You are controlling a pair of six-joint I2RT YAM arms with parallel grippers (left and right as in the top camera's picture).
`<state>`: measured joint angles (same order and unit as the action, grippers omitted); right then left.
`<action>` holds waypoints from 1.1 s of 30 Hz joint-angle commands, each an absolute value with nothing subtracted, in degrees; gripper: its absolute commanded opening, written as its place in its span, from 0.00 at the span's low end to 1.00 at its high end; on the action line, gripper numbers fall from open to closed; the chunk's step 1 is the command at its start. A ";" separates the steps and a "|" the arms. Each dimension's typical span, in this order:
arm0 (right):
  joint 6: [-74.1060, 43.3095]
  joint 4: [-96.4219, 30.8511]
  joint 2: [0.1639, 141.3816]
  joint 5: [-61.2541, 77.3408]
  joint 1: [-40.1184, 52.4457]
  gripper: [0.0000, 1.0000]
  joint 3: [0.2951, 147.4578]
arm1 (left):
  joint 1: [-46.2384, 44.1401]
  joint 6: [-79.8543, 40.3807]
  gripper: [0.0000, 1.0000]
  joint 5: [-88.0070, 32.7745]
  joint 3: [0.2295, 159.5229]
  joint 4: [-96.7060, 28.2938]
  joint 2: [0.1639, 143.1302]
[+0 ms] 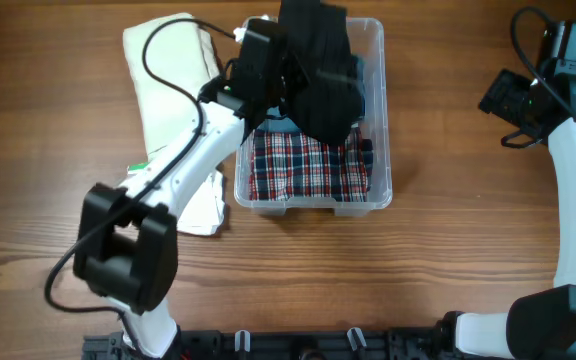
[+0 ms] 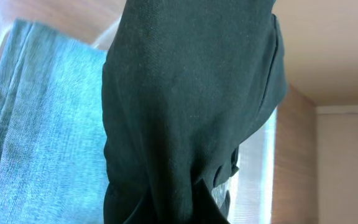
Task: Pack container
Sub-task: 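Grasp the black clothing with left gripper and lower it into the bin, then release the black clothing and move left gripper to the white T-shirt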
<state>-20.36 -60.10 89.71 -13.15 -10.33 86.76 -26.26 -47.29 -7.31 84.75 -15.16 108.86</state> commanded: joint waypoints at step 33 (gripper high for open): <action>-21.04 -60.01 89.62 -13.69 -10.20 1.00 87.26 | -22.26 -21.23 0.82 14.09 85.52 -45.19 89.97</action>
